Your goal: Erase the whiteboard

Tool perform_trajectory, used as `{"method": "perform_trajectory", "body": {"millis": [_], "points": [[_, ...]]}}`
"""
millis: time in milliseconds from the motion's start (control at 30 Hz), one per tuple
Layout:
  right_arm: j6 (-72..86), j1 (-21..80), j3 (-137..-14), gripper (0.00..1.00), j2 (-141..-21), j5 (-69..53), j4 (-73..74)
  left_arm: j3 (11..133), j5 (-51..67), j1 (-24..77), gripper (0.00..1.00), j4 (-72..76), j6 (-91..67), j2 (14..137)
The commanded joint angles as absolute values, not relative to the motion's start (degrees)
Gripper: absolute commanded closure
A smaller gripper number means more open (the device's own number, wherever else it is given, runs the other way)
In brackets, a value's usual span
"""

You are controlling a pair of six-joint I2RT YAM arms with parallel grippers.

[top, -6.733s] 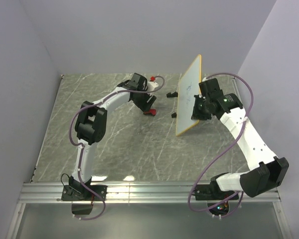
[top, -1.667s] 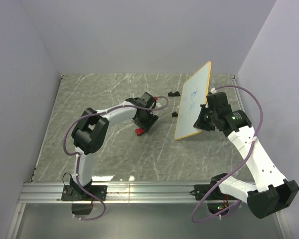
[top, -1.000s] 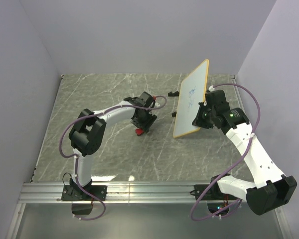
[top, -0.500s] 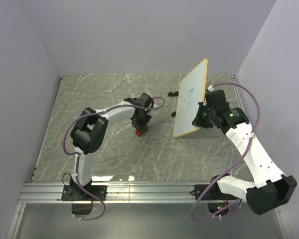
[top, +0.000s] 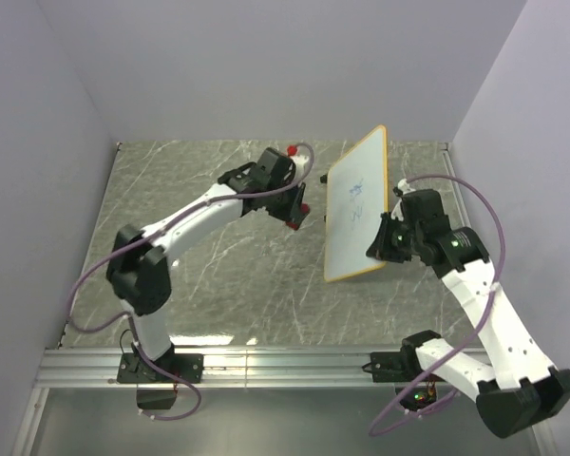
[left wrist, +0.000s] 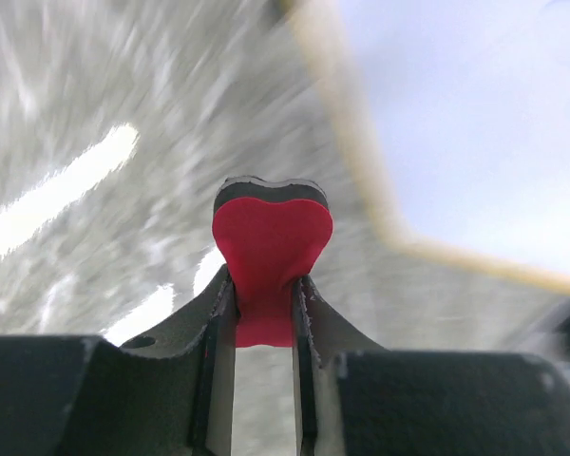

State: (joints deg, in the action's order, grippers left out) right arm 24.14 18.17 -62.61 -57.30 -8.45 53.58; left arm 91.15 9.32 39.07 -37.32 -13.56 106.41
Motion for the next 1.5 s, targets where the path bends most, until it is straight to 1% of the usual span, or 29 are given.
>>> {"method": "perform_trajectory", "body": {"millis": [0,133,233,367,400,567,633,667,733,867,900,967,1033,1100,1167,1267,1400,1467], "points": [[21.6,18.5,-64.3,1.0,-51.7,-14.8,48.9,95.1,13.7,41.1,1.0,-29.5,-21.1,96.3],[22.4,18.5,-65.6,1.0,-49.8,-15.8,50.0,97.5,14.1,43.0,1.0,-25.9,-23.4,93.5],[25.1,18.5,-65.7,1.0,-48.0,-18.4,49.5,100.3,11.3,46.0,1.0,-28.1,-22.4,94.4],[29.9,18.4,-64.3,1.0,-44.9,-28.6,43.4,101.6,7.0,51.2,1.0,-29.6,-21.6,95.0],[30.8,18.4,-64.1,1.0,-44.4,-33.4,42.5,101.4,6.6,52.1,1.0,-29.4,-21.7,94.8],[35.9,18.5,-64.4,1.0,-42.4,-39.5,37.3,104.3,1.3,57.8,1.0,-34.3,-22.1,96.3],[37.2,18.5,-65.0,1.0,-42.3,-43.3,36.1,103.6,0.2,59.4,1.0,-35.2,-22.2,96.2],[37.4,18.5,-65.4,1.0,-42.2,-44.1,35.9,103.2,-2.7,60.5,1.0,-35.7,-23.1,95.9],[37.7,18.5,-66.1,1.0,-41.8,-46.9,35.6,102.8,-4.3,61.2,1.0,-37.3,-24.0,95.6],[36.6,18.5,-67.7,1.0,-40.3,-51.4,38.8,105.2,-12.4,61.3,1.0,-43.8,-23.9,96.8],[37.0,18.5,-67.2,1.0,-38.9,-52.7,38.3,105.6,-15.2,61.1,1.0,-44.6,-23.3,97.1],[39.8,18.5,-66.1,1.0,-37.1,-56.1,36.3,105.6,-16.6,59.1,1.0,-46.8,-22.2,97.6],[42.0,18.5,-65.0,1.0,-34.4,-57.6,35.2,103.2,-14.6,56.5,1.0,-44.8,-21.7,97.1],[41.1,18.5,-66.3,1.0,-33.2,-58.1,38.0,100.6,-12.9,52.6,1.0,-43.0,-21.0,95.8],[39.4,18.4,-66.8,1.0,-33.0,-58.4,40.7,100.2,-11.9,49.2,1.0,-42.8,-20.4,95.8],[40.9,18.5,-65.6,1.0,-31.4,-59.1,39.1,100.5,-9.1,46.6,1.0,-42.0,-18.4,96.8],[40.9,18.4,-64.3,1.0,-30.8,-57.7,38.6,105.5,-5.1,48.2,1.0,-43.9,-17.1,98.3],[40.1,18.4,-64.0,1.0,-31.1,-56.1,38.1,106.3,-4.7,52.5,1.0,-44.2,-17.1,98.0]]}}
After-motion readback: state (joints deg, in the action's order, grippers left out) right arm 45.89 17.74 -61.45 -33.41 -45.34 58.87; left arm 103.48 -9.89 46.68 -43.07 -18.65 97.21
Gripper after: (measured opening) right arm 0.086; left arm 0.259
